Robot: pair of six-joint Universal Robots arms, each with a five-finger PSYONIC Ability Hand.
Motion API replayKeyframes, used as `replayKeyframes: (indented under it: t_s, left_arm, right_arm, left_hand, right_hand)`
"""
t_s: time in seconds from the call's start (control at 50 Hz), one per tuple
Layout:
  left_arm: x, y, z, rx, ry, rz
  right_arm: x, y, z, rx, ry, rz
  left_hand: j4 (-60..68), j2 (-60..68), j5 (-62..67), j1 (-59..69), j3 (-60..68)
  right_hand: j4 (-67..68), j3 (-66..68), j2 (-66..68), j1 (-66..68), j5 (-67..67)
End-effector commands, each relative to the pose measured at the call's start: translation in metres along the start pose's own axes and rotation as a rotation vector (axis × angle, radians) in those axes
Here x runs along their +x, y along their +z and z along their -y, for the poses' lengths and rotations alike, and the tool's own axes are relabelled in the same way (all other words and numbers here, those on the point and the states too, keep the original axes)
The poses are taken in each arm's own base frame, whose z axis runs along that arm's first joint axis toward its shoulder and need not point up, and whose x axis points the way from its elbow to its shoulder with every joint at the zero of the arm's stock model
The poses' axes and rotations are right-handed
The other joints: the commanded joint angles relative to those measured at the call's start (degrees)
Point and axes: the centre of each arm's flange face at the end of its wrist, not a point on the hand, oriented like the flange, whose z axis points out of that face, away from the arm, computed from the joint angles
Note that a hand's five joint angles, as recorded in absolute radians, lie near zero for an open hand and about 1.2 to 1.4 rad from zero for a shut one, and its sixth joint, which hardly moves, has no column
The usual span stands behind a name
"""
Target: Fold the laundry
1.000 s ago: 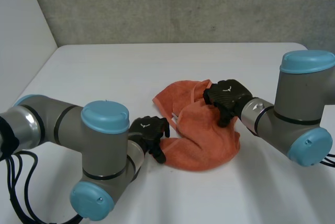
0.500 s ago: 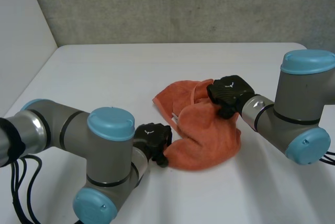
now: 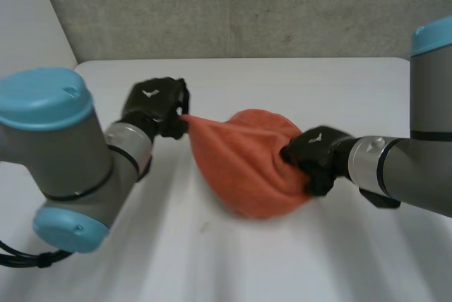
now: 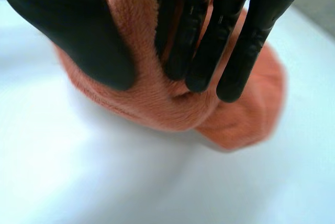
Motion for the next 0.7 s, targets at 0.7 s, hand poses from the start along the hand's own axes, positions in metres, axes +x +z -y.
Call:
replayKeyframes:
  t_s: [0.7]
  left_arm:
    - [-0.050, -0.033, -0.034, -0.148, 0.081, 0.125]
  right_arm:
    - [-0.006, 0.099, 0.028, 0.408, -0.693, 0.116]
  left_hand:
    - [11.73, 11.64, 15.11, 16.64, 12.20]
  right_hand:
    - [-41.61, -41.13, -41.19, -28.58, -40.45]
